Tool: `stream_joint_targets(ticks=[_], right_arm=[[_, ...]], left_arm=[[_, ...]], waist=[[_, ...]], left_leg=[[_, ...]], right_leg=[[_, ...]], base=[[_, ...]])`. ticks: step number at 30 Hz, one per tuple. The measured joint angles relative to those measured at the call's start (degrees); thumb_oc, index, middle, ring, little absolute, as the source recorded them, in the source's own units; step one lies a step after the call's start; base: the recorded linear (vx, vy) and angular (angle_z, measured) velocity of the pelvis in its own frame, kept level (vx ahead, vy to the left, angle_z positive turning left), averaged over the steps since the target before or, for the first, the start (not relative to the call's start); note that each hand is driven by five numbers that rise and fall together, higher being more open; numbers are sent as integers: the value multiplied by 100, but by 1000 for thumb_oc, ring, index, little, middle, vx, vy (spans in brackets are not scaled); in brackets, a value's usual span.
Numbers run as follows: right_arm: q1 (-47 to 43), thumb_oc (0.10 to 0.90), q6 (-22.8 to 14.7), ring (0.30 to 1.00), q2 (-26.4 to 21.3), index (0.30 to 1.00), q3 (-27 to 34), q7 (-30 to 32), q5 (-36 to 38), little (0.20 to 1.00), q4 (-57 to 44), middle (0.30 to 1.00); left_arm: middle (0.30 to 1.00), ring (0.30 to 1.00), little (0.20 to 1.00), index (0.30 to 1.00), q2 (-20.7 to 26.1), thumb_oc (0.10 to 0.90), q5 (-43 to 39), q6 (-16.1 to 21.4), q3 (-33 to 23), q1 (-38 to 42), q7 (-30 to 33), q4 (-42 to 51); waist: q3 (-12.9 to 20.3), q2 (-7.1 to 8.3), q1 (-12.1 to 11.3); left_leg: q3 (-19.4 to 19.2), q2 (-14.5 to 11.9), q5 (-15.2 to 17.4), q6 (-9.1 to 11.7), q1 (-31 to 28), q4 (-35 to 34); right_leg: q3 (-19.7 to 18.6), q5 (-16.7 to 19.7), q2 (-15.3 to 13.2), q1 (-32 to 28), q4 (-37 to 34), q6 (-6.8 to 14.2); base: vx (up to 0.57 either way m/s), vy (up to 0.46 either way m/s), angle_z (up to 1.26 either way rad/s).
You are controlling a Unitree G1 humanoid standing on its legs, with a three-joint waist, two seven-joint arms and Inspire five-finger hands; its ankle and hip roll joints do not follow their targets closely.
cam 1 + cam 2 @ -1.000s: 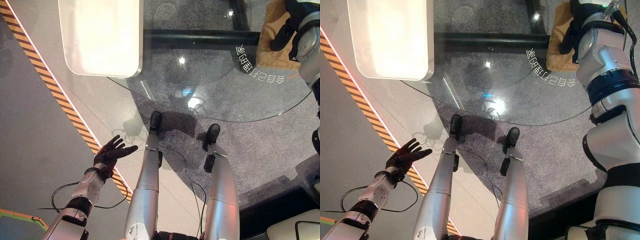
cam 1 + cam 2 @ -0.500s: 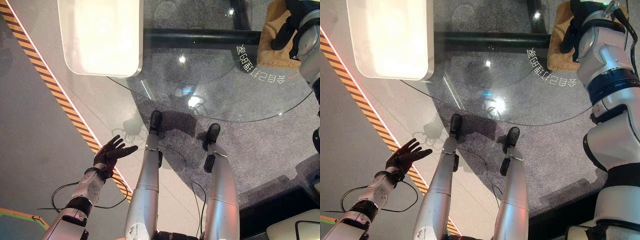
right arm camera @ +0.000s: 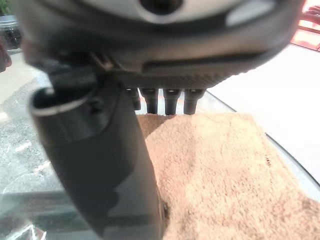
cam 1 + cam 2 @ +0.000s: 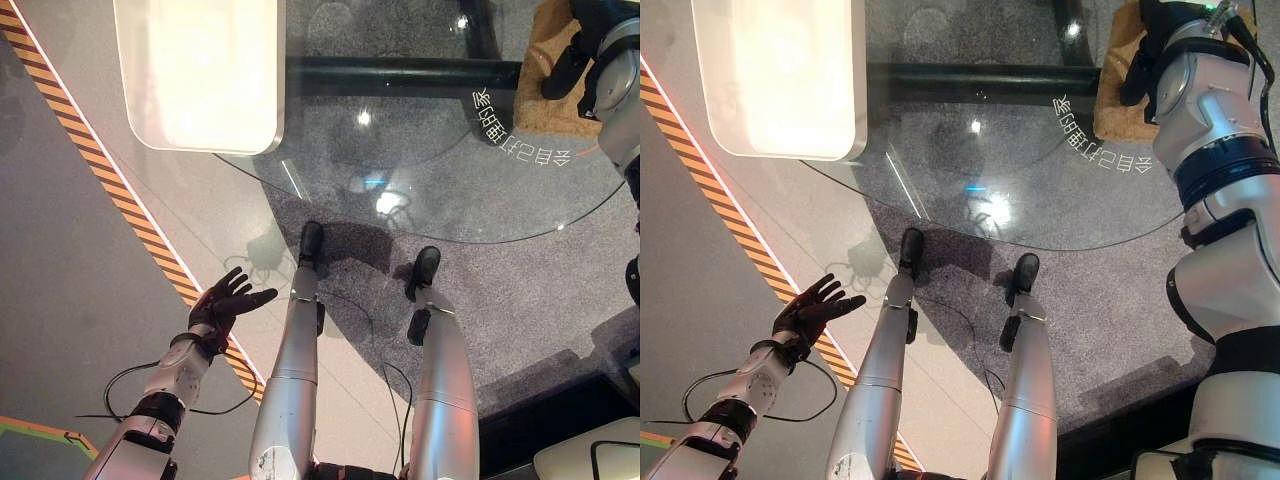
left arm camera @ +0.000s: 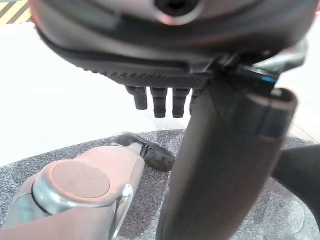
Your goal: Wipe the table with a cloth and put it in the basket.
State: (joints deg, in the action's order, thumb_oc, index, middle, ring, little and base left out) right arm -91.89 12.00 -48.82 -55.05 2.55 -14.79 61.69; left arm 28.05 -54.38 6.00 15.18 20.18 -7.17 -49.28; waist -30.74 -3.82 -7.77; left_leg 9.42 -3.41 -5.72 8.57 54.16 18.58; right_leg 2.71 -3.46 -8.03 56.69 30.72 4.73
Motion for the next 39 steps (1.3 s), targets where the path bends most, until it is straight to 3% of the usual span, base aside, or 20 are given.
stream_joint_targets(ticks=[39], right_arm=[[-16,100,50,300,-92,300,-48,74,-4,200,86,300]], left_arm=[[900,900,900,900,31,800,-10,41,-1,18,-106,80]], waist=[[14,-35,5]], left_leg=[[-37,-4,-121,-31,-123,-243]], right_leg=[[4,105,-13,-119,-207,26]], base=[[-6,2,0]])
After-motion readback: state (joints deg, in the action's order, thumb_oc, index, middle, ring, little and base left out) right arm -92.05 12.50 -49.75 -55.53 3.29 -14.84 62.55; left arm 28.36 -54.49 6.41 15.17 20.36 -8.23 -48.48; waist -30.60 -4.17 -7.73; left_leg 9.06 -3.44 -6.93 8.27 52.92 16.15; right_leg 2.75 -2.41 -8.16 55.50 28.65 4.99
